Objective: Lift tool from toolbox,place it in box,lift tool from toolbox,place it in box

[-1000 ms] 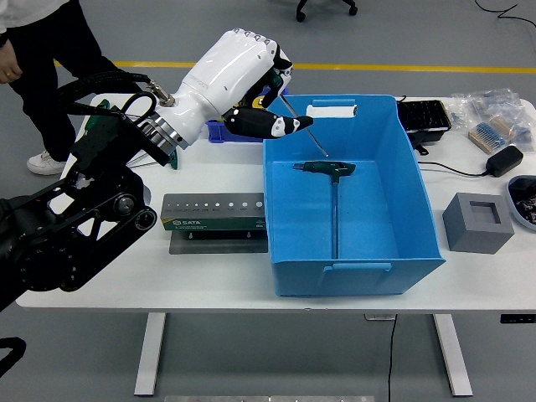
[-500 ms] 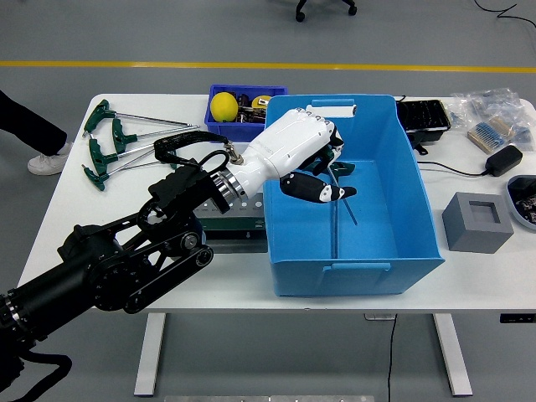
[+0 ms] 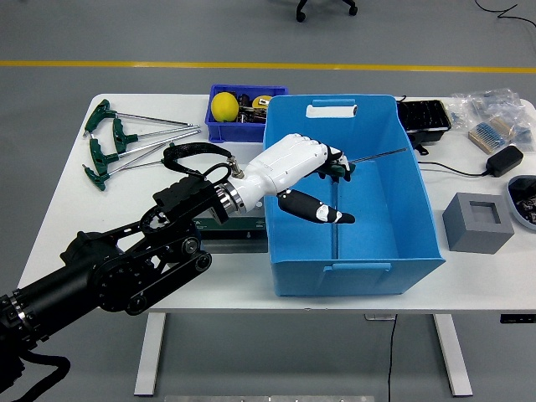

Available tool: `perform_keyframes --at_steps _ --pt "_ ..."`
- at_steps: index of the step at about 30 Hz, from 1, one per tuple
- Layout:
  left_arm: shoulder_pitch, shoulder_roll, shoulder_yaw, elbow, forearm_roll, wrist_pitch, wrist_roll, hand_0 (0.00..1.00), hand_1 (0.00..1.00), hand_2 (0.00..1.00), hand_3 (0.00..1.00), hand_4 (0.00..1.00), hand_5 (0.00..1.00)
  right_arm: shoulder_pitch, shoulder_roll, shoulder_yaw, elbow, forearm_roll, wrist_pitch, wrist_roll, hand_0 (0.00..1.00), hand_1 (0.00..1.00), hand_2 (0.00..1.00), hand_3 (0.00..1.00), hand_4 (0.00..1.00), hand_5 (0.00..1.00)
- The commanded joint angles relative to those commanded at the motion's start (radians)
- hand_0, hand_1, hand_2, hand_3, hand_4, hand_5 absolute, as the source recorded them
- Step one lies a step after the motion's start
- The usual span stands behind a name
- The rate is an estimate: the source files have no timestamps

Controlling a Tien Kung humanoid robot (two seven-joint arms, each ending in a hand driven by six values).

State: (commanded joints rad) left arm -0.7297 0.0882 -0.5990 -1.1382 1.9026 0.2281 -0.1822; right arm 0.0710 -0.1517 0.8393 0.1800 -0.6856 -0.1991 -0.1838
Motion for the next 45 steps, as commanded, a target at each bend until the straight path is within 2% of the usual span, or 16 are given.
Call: perform_keyframes --at_steps 1,2,8,9,14,17,21,26,31,33,35,38,39,40,41,45 --pt "0.001 0.001 -0.002 0.0 0.0 -0.001 0.0 0.697 0.723 0.799 0.716 0.998 0.675 0.0 0.0 0.0 0.0 0.0 0.0 0.0 0.703 0.66 0.748 0.677 0.884 0.836" --pt "0.001 0.001 -0.004 -0.001 0.001 -0.003 0.002 0.796 0.829 0.946 0.792 0.998 0.687 0.0 0.0 -0.001 0.0 0.0 0.0 0.0 0.703 0.66 0.747 0.676 0.885 0.835" --pt "0.003 0.005 -0.012 0.003 0.003 -0.019 0.011 0.796 0.829 0.946 0.792 0.998 0.687 0.0 0.0 -0.001 0.0 0.001 0.001 0.0 0.703 0.66 0.747 0.676 0.885 0.835" --pt "0.003 0.006 -0.013 0.003 0.004 -0.02 0.013 0.826 0.873 0.998 0.85 0.998 0.705 0.0 0.0 -0.001 0.0 0.001 0.001 0.0 0.703 0.66 0.748 0.676 0.885 0.835" --pt "0.006 0.01 -0.029 0.002 0.006 -0.025 0.018 0.826 0.873 0.998 0.85 0.998 0.705 0.0 -0.001 -0.001 0.0 0.002 0.001 0.002 0.703 0.66 0.748 0.676 0.885 0.835" --pt "0.01 0.012 -0.042 -0.003 0.005 -0.02 0.02 0.837 0.884 0.998 0.865 0.998 0.709 0.0 -0.001 -0.002 0.0 0.005 0.0 0.002 0.703 0.66 0.748 0.677 0.885 0.834" --pt "0.039 0.015 -0.09 -0.012 -0.031 0.016 0.027 0.844 0.888 0.998 0.893 0.998 0.723 0.001 -0.001 -0.006 0.0 0.009 -0.001 0.003 0.703 0.66 0.748 0.677 0.886 0.834" --pt "0.136 0.016 -0.223 -0.028 -0.225 0.088 0.016 0.844 0.888 0.998 0.893 0.998 0.723 0.001 -0.001 -0.01 0.0 0.018 -0.002 0.006 0.703 0.66 0.748 0.677 0.886 0.834" --pt "0.224 0.015 -0.311 -0.058 -0.426 0.084 0.036 0.831 0.859 0.991 0.884 0.998 0.733 0.0 -0.001 -0.012 0.0 0.019 -0.001 0.007 0.703 0.66 0.749 0.677 0.887 0.833" --pt "0.271 0.008 -0.352 -0.078 -0.504 0.08 0.062 0.78 0.808 0.949 0.836 0.998 0.765 -0.001 -0.001 -0.014 0.0 0.018 0.0 0.008 0.702 0.66 0.748 0.678 0.886 0.833" --pt "0.32 -0.003 -0.393 -0.096 -0.595 0.08 0.084 0.78 0.808 0.949 0.836 0.998 0.765 -0.002 0.0 -0.016 0.0 0.021 0.0 0.009 0.702 0.66 0.748 0.678 0.886 0.833" --pt "0.406 -0.029 -0.47 -0.13 -0.719 0.088 0.101 0.78 0.808 0.949 0.836 0.998 0.765 -0.004 0.001 -0.022 0.0 0.029 -0.001 0.01 0.702 0.66 0.748 0.678 0.886 0.833" --pt "0.433 -0.038 -0.495 -0.143 -0.758 0.084 0.104 0.744 0.752 0.892 0.813 0.998 0.786 -0.005 0.002 -0.022 0.0 0.029 -0.001 0.01 0.702 0.66 0.748 0.678 0.886 0.834" --pt "0.464 -0.045 -0.524 -0.155 -0.799 0.079 0.107 0.744 0.752 0.892 0.813 0.998 0.786 -0.006 0.003 -0.022 0.0 0.029 -0.001 0.01 0.702 0.66 0.748 0.678 0.886 0.834" --pt "0.513 -0.053 -0.568 -0.174 -0.851 0.07 0.111 0.744 0.752 0.892 0.813 0.998 0.786 -0.007 0.004 -0.024 0.0 0.032 -0.001 0.011 0.702 0.66 0.748 0.678 0.886 0.834" --pt "0.65 -0.048 -0.678 -0.208 -1.005 0.07 0.101 0.743 0.746 0.876 0.781 0.998 0.811 -0.01 0.007 -0.03 0.0 0.042 -0.002 0.012 0.702 0.66 0.748 0.677 0.886 0.834"
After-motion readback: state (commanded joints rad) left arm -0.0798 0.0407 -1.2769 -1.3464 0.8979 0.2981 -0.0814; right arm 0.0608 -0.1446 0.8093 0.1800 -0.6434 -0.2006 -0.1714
